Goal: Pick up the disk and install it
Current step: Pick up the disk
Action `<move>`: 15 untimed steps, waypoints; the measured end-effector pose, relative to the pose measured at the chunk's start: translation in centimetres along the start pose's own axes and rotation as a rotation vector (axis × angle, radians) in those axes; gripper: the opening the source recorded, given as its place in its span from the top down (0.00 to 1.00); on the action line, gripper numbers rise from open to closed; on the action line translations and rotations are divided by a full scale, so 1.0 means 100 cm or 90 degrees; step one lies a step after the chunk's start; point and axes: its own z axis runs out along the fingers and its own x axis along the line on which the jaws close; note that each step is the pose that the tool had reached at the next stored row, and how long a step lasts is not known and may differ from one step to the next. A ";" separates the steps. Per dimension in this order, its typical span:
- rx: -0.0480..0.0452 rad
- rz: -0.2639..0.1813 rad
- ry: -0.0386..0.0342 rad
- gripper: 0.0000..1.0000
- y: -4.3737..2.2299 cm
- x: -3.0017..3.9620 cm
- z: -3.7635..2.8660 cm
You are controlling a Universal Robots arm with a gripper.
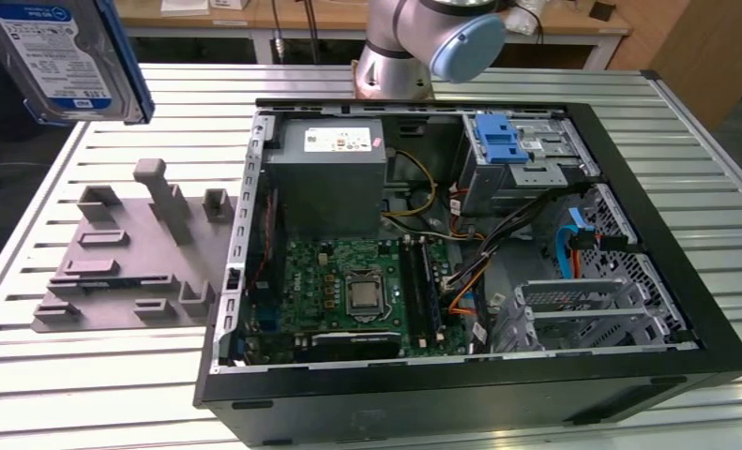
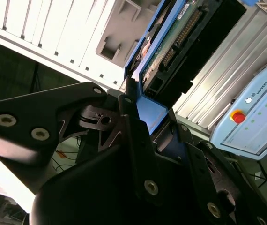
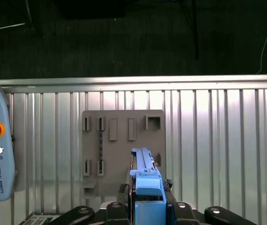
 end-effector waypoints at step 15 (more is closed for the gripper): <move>-0.0005 0.000 0.0000 0.64 -0.0246 0.0037 -0.0001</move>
